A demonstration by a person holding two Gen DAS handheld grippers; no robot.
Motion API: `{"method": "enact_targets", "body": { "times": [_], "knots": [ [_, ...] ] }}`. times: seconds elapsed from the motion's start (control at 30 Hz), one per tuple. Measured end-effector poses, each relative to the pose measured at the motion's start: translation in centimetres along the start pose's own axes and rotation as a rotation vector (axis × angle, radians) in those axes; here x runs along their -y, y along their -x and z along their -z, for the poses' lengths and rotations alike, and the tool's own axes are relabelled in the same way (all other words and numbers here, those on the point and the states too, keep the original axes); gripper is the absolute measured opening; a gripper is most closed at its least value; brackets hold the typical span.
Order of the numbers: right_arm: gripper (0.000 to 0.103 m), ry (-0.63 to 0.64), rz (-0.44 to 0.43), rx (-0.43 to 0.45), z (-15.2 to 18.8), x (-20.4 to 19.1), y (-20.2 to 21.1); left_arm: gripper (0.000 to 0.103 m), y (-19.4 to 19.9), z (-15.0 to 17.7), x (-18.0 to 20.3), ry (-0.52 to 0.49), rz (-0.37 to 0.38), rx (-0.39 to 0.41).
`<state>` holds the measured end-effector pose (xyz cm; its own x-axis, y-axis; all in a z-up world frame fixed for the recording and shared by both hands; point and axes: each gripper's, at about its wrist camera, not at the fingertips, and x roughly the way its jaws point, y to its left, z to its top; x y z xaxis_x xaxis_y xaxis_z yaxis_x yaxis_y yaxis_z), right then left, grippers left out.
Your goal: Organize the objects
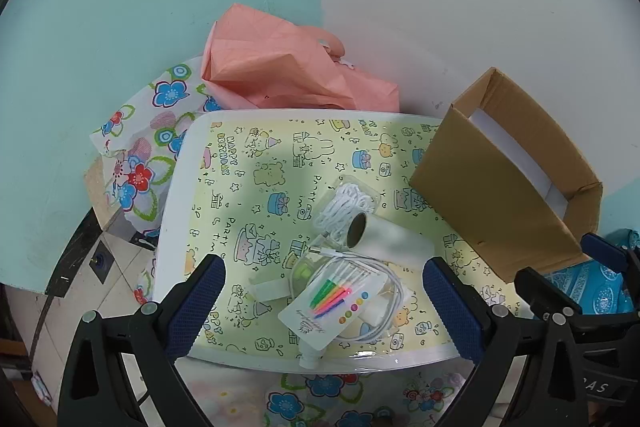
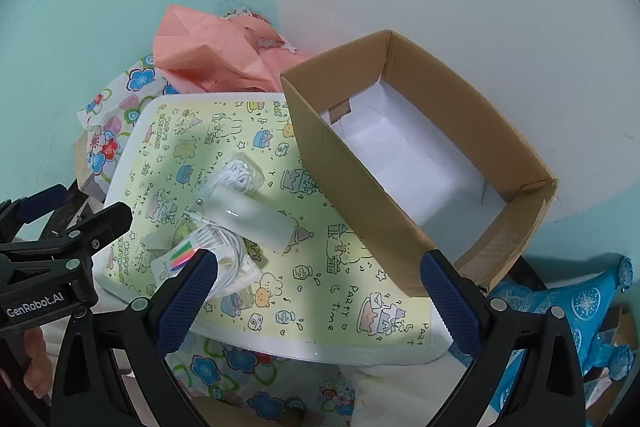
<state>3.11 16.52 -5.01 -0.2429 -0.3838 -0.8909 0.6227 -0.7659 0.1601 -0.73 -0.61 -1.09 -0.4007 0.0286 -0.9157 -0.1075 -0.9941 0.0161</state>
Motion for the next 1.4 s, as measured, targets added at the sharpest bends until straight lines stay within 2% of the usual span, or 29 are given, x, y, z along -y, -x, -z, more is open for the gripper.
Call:
{"method": "enact_targets", "body": {
  "times": [0.57, 0.6, 0.77, 0.8, 1.13, 1.17, 1.4],
  "knots": [
    [0.102, 0.051, -0.027, -0.02, -0.5, -0.6, -0.3, 0.101, 0.1, -0.5, -0.5, -0.012, -0.015, 0.017],
    [0.103, 0.053, -0.028, -0.022, -0.5, -0.6, -0.4, 0.101, -0.1, -0.5, -0.4, -0.108, -0.014, 0.025],
    [0.103, 0.062, -0.034, -0.036, -0.6, -0.5, -1.0, 0.101, -0.9, -0.5, -0.1, -0.128, -0.015, 0.013],
    [0.103, 0.101, -0.049, -0.044, -0.6, -0.5, -1.1, 0.101, -1.0, -0.5, -0.1, -0.13, -0.016, 0.011],
    [0.102, 0.092, -0.044, -0.05, -0.9, -0.2, -1.5, 0.101, -1.2, -0.6, -0.1, -0.151, -0.013, 0.008],
    [0.103, 0.312, -0.14, -0.093, -1.1, -0.2, -1.5, 0.101, -1.2, -0.5, -0.1, -0.153, -0.018, 0.012],
    [0.103, 0.332, -0.155, -0.088, -1.2, -0.5, -0.9, 0.101, -0.7, -0.4, -0.2, -0.155, -0.019, 0.014]
  ]
}}
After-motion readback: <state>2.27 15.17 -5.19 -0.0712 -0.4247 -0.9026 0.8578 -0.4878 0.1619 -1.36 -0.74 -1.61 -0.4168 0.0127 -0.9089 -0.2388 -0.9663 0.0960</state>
